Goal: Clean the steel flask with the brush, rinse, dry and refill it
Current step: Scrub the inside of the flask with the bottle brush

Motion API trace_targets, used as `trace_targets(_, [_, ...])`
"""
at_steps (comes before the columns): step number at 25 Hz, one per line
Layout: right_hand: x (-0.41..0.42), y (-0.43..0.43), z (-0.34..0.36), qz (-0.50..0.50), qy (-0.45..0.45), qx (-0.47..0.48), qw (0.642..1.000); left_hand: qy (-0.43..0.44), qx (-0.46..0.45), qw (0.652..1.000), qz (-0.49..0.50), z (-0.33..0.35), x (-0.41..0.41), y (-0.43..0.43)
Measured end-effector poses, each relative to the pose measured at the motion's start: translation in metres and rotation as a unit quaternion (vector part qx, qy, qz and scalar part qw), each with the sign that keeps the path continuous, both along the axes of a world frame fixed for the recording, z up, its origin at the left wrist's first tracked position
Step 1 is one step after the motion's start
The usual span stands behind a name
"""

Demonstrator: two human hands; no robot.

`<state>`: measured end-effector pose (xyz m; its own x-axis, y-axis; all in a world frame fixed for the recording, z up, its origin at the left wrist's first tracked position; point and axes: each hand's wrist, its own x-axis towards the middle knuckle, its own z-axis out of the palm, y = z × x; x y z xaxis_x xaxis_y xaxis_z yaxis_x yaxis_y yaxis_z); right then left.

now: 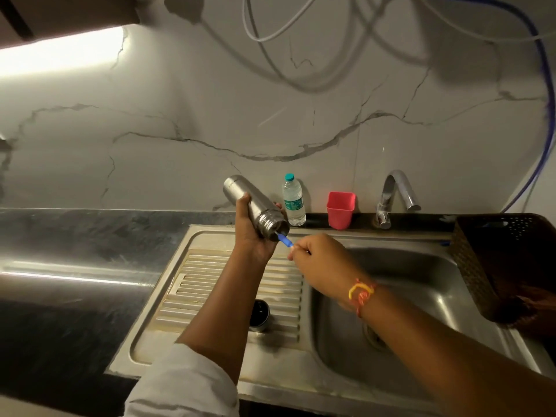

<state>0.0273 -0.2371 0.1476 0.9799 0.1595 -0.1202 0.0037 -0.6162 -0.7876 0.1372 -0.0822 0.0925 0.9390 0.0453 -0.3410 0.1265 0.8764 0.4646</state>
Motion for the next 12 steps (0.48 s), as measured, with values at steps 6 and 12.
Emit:
trace_targets(6, [-0.011,0.007,0.007,0.005,0.099,0.111,0.989,-0.009,-0.078,0.996,0.041,-0.004,-0.003,0.005])
trace_targets(12, [-0.010,0.002,0.016,0.002,0.228,0.140,0.963,-0.028,-0.076,0.996,0.048,0.003,-0.001,0.011])
